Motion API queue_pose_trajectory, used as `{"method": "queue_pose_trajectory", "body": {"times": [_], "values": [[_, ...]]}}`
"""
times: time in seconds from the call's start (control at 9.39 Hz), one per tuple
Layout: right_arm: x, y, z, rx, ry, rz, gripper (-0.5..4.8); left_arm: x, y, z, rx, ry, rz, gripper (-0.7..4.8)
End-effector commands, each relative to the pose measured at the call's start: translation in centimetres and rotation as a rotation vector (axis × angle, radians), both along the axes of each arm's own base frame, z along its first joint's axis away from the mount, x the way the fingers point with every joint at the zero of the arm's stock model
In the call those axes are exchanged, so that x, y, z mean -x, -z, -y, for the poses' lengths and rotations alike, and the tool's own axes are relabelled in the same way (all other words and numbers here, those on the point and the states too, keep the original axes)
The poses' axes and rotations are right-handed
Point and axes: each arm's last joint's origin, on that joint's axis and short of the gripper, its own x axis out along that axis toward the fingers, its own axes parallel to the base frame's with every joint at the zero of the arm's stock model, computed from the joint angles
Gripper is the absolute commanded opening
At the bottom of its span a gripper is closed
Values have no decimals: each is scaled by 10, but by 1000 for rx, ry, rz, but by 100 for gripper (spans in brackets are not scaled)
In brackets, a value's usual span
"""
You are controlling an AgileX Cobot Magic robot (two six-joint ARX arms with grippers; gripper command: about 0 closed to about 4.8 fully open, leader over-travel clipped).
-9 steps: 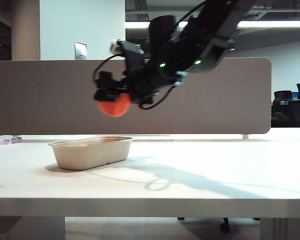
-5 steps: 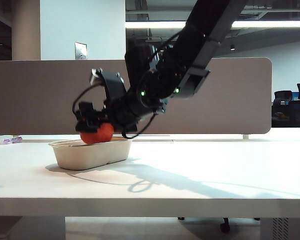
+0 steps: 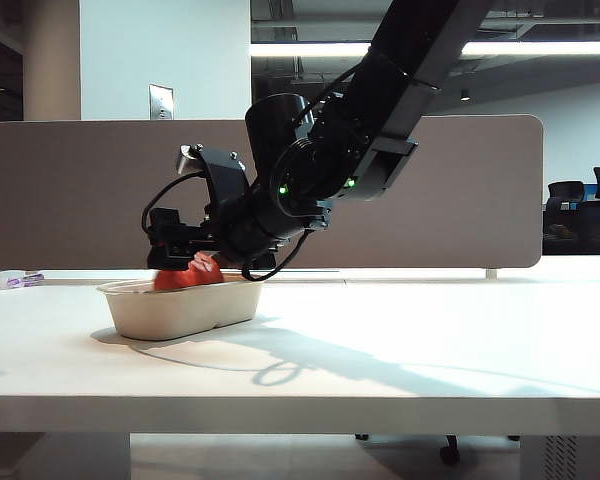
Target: Pick up the orange and place it into the paper lunchbox.
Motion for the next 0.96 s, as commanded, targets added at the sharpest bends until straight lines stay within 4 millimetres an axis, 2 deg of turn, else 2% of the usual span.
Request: {"method": "queue_pose_trajectory", "body": {"times": [0.11,0.21,0.32,0.43,0.53,0.64,0.85,0.96], "values": [[6,-42,3,-46,-18,44,360,0,-3,0,5,-4,18,-5],[7,-50,4,-48,-17,47,335,0,-3,0,5,-4,18,-5],[12,-68,10,-39,-15,35,242,0,-3,0,5,-4,18,-5],[30,-95,27,84,-8,-103,-5,0,-2,0,2,-5,14,-5],[52,-111,44,205,-3,-252,-5,0,-2,-1,-1,-10,14,-5],[64,-119,52,264,9,-308,-5,0,-2,-1,-1,-10,14,-5],[76,-129,64,331,32,-358,-5,0,-2,-1,0,-10,14,-5],[88,-143,75,387,51,-366,-5,0,-2,-1,0,-9,15,-5]]}}
